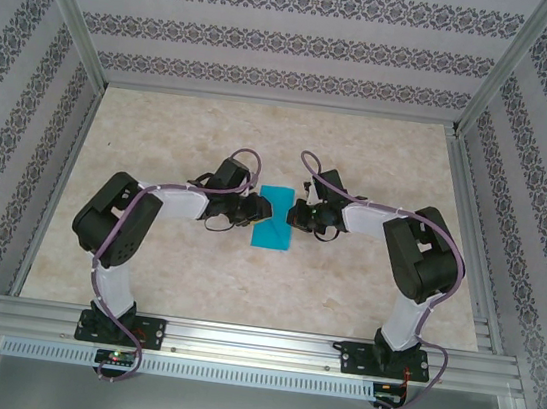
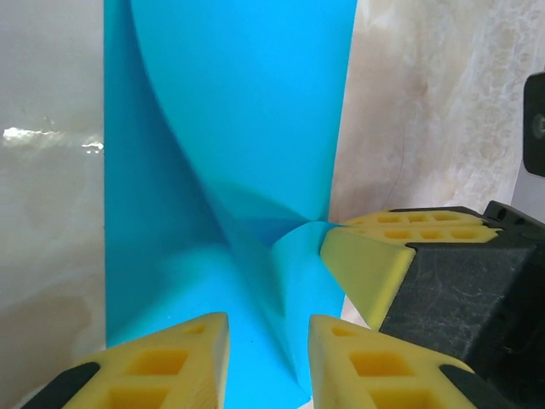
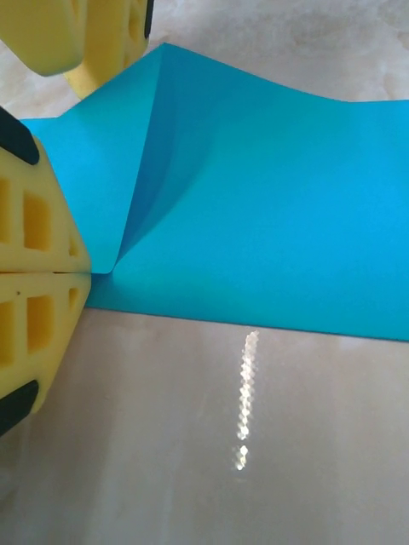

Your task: Fold a paper plane with a square sheet of paper (pick it up from the middle)

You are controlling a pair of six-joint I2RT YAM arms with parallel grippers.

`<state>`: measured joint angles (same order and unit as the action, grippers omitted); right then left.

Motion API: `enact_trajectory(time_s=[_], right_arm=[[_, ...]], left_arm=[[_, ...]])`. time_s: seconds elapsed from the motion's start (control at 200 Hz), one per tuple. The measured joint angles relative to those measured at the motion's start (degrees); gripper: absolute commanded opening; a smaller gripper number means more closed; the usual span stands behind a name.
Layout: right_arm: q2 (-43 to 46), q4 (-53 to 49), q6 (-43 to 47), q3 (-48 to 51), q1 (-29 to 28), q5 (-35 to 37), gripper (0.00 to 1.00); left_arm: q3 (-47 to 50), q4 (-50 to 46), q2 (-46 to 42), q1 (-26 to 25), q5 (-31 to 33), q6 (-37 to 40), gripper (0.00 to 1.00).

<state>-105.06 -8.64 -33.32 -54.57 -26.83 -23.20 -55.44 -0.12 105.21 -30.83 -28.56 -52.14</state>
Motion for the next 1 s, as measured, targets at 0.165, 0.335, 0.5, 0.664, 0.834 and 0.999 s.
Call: enact_trajectory(time_s=[0.165, 0.335, 0.5, 0.664, 0.834, 0.999], right_arm=[[0.0, 0.13, 0.0, 0.0, 0.0, 0.04, 0.08], [0.0, 0.13, 0.0, 0.0, 0.0, 0.02, 0.09], [0.0, 0.13, 0.0, 0.0, 0.0, 0.02, 0.1], [-0.02, 0.13, 0.02, 0.0, 0.0, 0.0, 0.12], [-0.07, 0.11, 0.02, 0.0, 0.0, 0.02, 0.13], [-0.5, 0.11, 0.02, 0.0, 0.0, 0.02, 0.09]], left_arm=[[0.42, 2.67, -0.04, 0.0, -1.16, -0.04, 0.3], [0.42, 5.29, -0.11, -0.28, -2.71, 0.02, 0.28], [-0.26, 5.29, 0.26, -1.33, -2.67, 0.46, 0.26], [-0.63, 5.2, 1.14, -1.49, -2.38, 0.68, 0.25], [-1.11, 4.85, 2.12, -1.51, -2.16, 0.76, 0.24], [-1.25, 4.46, 2.71, -1.51, -1.84, 1.14, 0.24]])
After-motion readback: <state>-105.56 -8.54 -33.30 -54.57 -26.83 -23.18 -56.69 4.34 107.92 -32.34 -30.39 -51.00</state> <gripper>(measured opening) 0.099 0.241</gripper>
